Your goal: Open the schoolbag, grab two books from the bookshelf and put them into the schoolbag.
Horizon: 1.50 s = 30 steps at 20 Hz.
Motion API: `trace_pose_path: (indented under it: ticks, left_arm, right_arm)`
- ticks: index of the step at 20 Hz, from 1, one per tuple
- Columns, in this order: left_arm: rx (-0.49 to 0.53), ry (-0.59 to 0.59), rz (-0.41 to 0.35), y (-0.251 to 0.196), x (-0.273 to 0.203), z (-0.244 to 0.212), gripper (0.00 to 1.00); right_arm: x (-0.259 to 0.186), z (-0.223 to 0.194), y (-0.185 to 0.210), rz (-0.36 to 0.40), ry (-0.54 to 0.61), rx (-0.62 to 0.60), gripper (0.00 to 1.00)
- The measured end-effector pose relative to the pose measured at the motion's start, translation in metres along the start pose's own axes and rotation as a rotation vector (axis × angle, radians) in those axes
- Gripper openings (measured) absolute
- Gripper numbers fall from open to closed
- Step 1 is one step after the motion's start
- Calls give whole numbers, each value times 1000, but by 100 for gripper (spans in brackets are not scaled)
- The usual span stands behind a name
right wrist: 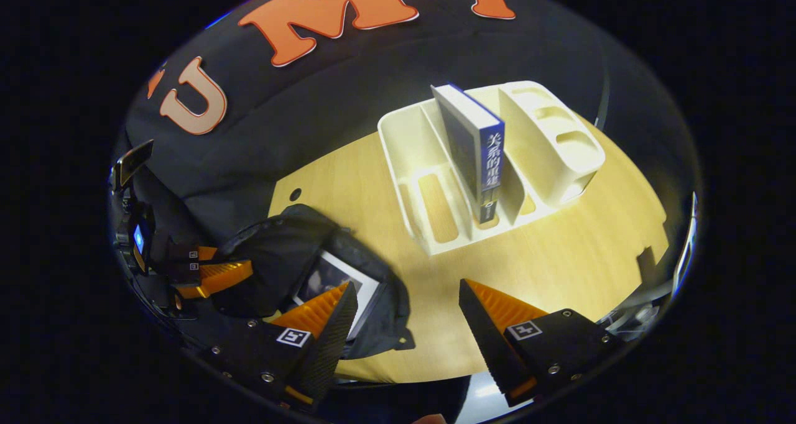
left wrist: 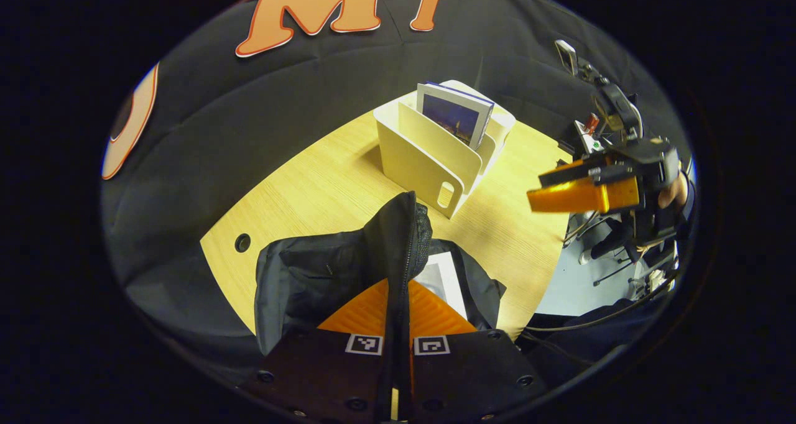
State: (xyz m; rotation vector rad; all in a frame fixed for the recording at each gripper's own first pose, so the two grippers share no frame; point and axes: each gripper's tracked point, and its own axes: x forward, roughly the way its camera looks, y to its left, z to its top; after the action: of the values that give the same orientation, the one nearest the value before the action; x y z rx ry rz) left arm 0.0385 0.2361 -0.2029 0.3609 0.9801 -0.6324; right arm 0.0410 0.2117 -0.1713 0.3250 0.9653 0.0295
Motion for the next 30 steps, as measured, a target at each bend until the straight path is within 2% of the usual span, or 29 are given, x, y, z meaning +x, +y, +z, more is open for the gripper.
trace_pose_path:
  ticks: [2,4,9,16,21,27,29,30]
  left_arm:
    - [-7,6,4,1,2,0,5]
    - [-17,10,14,3,1,-1,5]
    - [-49,24,45,10,3,0,5]
    - [-102,54,93,16,7,1,5]
    - [-110,81,134,19,7,2,5]
    - [-134,101,155,21,10,5,4]
    - [-146,105,155,21,12,5,4]
    - [-152,107,157,21,13,5,4]
  right_arm:
    - [-7,23,-12,-19,-3,-48,99]
    - [-13,41,-15,-4,8,-51,99]
    - [-14,108,-42,-27,-3,-104,98]
    - [32,170,-65,-47,97,-217,99]
    - [72,186,-58,-13,186,-243,99]
    - [115,184,-69,-41,307,-266,99]
    - [128,182,-73,-52,341,-272,92]
    - [131,181,-73,-59,351,-269,83]
